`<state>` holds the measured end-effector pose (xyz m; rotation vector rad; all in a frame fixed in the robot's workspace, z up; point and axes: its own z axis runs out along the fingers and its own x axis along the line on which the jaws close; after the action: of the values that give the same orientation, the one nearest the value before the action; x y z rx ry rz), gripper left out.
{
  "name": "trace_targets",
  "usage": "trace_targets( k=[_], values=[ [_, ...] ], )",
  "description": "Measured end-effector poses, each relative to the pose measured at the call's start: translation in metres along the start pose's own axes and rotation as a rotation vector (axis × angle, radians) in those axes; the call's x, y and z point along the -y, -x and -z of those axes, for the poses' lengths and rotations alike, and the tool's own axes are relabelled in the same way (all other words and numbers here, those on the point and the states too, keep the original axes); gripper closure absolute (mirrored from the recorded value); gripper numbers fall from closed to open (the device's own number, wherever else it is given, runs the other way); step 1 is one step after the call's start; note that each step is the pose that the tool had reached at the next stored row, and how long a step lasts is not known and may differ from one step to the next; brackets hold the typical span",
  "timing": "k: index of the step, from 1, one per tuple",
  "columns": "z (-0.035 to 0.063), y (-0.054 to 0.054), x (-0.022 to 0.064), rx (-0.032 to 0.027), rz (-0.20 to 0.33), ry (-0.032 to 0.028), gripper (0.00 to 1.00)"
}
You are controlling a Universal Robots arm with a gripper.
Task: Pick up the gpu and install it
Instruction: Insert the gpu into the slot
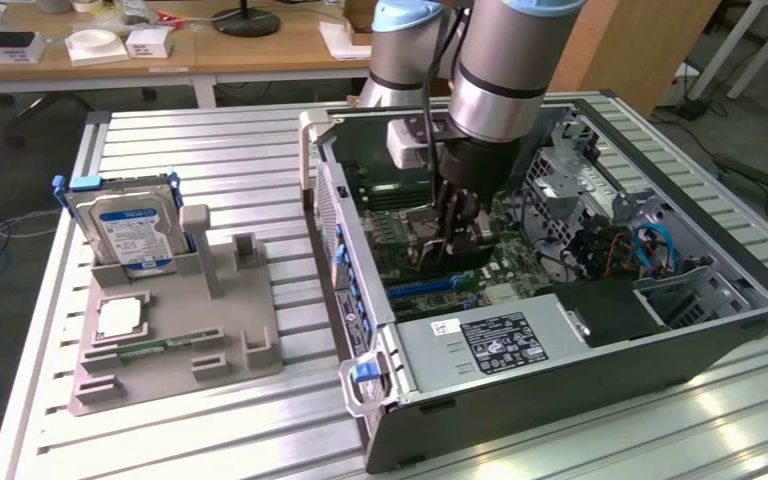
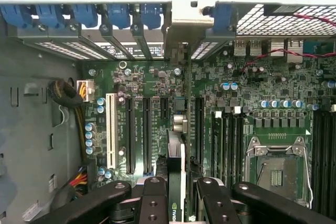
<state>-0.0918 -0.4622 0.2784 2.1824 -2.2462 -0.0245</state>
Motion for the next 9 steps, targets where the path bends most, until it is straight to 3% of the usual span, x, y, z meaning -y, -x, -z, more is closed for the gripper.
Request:
trace_targets(
  k=[9],
  values=[
    [-0.0025,0.0000,0.0000,-0.0004,0.000,-0.0002,0.74]
  ],
)
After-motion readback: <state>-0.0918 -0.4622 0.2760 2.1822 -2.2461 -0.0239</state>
